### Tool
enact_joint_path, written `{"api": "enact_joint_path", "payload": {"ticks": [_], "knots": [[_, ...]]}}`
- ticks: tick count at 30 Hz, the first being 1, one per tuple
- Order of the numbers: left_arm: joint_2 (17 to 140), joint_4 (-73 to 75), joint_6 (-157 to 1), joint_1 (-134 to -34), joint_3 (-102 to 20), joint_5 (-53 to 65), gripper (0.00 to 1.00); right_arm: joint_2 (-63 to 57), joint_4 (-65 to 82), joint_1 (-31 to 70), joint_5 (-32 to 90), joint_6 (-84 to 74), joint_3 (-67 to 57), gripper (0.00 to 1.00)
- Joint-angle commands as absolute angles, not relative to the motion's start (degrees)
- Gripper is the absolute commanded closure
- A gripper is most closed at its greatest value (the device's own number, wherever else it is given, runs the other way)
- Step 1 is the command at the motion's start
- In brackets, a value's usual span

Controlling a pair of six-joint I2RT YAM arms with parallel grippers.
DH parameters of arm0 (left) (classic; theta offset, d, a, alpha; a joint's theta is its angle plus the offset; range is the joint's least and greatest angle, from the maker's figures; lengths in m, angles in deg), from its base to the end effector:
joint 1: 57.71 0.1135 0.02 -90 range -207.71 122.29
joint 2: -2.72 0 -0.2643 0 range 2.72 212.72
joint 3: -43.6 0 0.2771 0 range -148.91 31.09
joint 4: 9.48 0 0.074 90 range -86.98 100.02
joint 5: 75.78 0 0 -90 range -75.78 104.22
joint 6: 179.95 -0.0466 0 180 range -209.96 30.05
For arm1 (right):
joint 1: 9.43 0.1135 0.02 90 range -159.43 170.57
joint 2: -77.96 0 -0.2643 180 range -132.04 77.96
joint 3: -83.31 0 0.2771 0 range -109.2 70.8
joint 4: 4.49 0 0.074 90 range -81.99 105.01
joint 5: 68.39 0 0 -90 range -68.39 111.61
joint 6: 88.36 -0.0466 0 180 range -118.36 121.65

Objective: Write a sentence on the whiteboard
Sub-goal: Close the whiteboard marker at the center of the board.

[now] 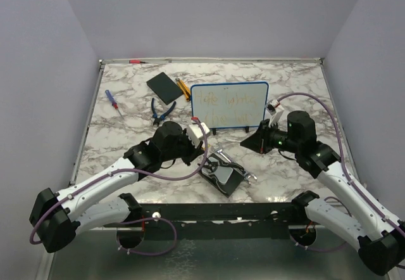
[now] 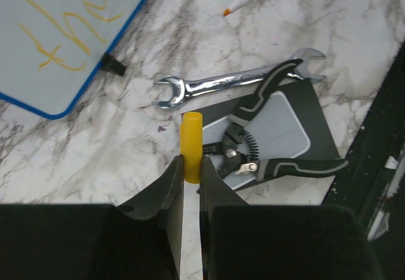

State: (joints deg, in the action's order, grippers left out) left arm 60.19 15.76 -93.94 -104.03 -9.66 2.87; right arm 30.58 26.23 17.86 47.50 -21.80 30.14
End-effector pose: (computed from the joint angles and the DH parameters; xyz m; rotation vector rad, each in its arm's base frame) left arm 0.1719 -0.1932 0.2571 1.0208 1.8820 -0.6486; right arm 0.1878 0.1198 0.2871 -0.3757 2.0742 1.0031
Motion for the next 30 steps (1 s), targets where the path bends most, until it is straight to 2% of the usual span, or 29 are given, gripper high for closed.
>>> {"api": "enact_joint_path", "payload": {"ticks": [1, 12, 30], "knots": [[57.13, 13.87, -94.88, -107.81, -7.69, -4.25, 1.0, 29.67, 34.78, 17.57, 53.75, -20.38, 25.86, 1.0], [54.18, 14.74, -94.26, -114.01, -5.24, -6.82, 1.0, 27.54, 37.58, 15.44, 66.55, -19.84, 24.12, 1.0], [55.37, 15.63, -95.3, -118.44, -5.62, -4.45, 1.0, 22.8, 44.44, 15.38, 75.1, -14.28, 22.83, 0.99]]}}
